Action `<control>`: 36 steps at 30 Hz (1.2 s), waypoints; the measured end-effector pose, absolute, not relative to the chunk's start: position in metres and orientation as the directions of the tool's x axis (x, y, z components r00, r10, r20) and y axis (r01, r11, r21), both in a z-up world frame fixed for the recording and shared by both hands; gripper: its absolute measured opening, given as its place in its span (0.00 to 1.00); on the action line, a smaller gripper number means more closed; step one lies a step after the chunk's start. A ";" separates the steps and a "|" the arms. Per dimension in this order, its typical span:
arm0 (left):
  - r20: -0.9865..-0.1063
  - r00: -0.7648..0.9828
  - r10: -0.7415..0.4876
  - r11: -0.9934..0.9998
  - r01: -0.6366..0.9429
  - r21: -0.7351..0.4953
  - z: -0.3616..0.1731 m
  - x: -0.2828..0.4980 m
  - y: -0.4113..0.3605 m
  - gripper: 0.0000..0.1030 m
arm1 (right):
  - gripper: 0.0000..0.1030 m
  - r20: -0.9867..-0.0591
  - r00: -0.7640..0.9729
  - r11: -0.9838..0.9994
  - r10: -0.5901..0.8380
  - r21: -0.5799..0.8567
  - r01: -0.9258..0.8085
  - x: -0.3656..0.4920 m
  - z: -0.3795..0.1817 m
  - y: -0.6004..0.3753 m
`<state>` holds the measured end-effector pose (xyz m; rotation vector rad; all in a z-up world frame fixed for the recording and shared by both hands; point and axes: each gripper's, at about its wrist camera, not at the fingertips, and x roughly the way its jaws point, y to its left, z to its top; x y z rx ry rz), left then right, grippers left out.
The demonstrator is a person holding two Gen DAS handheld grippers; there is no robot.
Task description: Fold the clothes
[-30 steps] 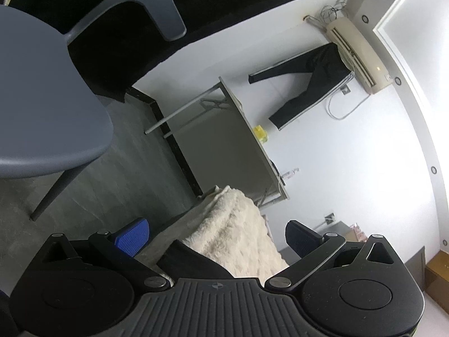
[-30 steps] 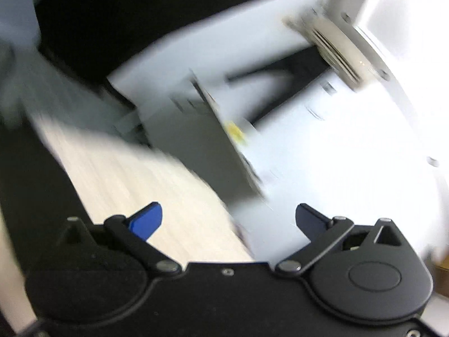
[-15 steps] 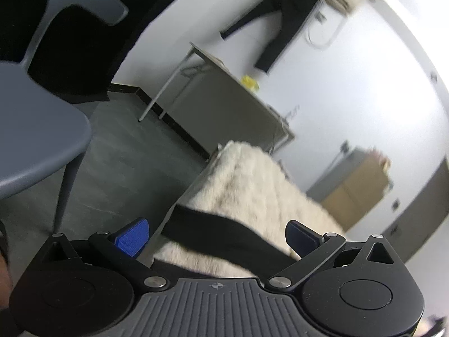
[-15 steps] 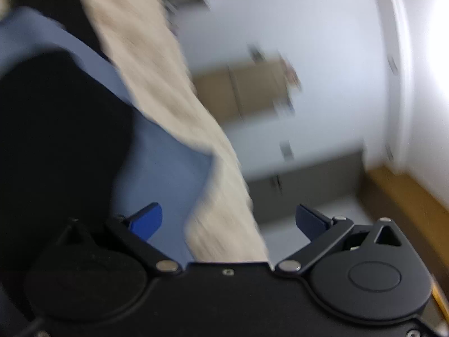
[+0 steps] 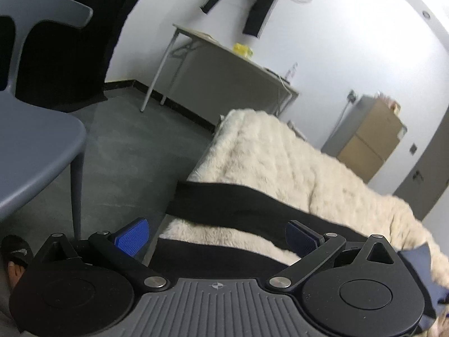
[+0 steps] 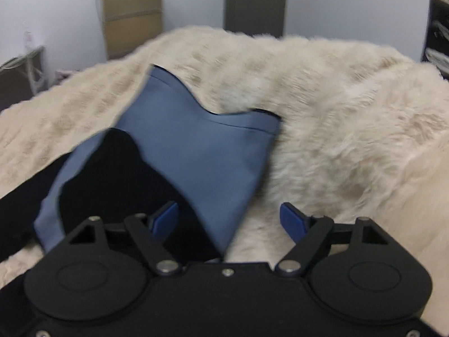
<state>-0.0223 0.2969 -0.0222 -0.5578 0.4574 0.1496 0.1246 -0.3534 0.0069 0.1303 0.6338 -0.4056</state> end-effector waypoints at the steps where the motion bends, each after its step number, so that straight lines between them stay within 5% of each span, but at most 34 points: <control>1: -0.465 0.885 0.010 0.850 -0.252 -0.462 -0.022 -0.020 0.294 1.00 | 0.81 -0.562 0.772 0.946 -0.298 -0.064 0.319 0.120 0.007 -0.331; 5: -0.493 0.870 -0.004 0.882 -0.229 -0.411 -0.019 -0.013 0.281 1.00 | 0.82 -0.458 0.885 0.977 -0.076 -0.213 -0.026 0.107 -0.001 -0.259; 7: -0.489 0.872 0.001 0.873 -0.240 -0.425 -0.015 -0.012 0.270 1.00 | 0.93 -0.431 0.900 0.957 0.068 -0.226 -0.181 0.108 0.002 -0.232; 11: -0.409 0.910 0.075 0.866 -0.263 -0.426 -0.008 -0.020 0.238 1.00 | 0.95 -0.437 0.859 0.921 0.267 -0.148 -0.361 0.118 0.010 -0.198; 16: -0.318 0.944 0.088 0.943 -0.182 -0.278 0.001 -0.023 0.199 1.00 | 0.95 -0.513 0.755 0.809 0.410 -0.178 -0.560 0.132 0.033 -0.192; 20: -0.298 0.954 -0.040 0.989 -0.005 -0.148 0.015 -0.010 0.165 1.00 | 0.95 -0.581 0.717 0.594 0.386 -0.439 -0.675 0.118 0.038 -0.219; 23: -0.440 0.882 -0.169 0.935 0.284 0.211 0.012 0.010 0.108 1.00 | 0.95 -0.640 0.701 0.327 0.316 -0.619 -0.713 0.095 0.021 -0.246; 27: -0.504 0.839 -0.203 0.679 0.491 0.545 -0.021 0.008 0.056 0.98 | 0.93 -0.683 0.703 -0.088 0.201 -0.727 -0.681 0.066 -0.001 -0.282; 30: -0.584 0.776 -0.238 0.542 0.605 0.584 -0.047 0.013 0.037 0.91 | 0.88 -0.712 0.686 -0.210 0.147 -0.700 -0.682 0.056 -0.018 -0.298; 32: -0.615 0.750 -0.243 0.508 0.639 0.578 -0.054 0.018 0.033 0.75 | 0.80 -0.743 0.655 -0.212 0.137 -0.668 -0.713 0.054 -0.026 -0.299; 35: -0.648 0.720 -0.248 0.464 0.675 0.573 -0.065 0.019 0.028 0.70 | 0.74 -0.736 0.667 -0.222 0.117 -0.674 -0.704 0.057 -0.034 -0.297; 36: -0.663 0.707 -0.246 0.451 0.689 0.567 -0.070 0.022 0.027 0.70 | 0.66 -0.731 0.673 -0.226 0.110 -0.678 -0.700 0.059 -0.037 -0.296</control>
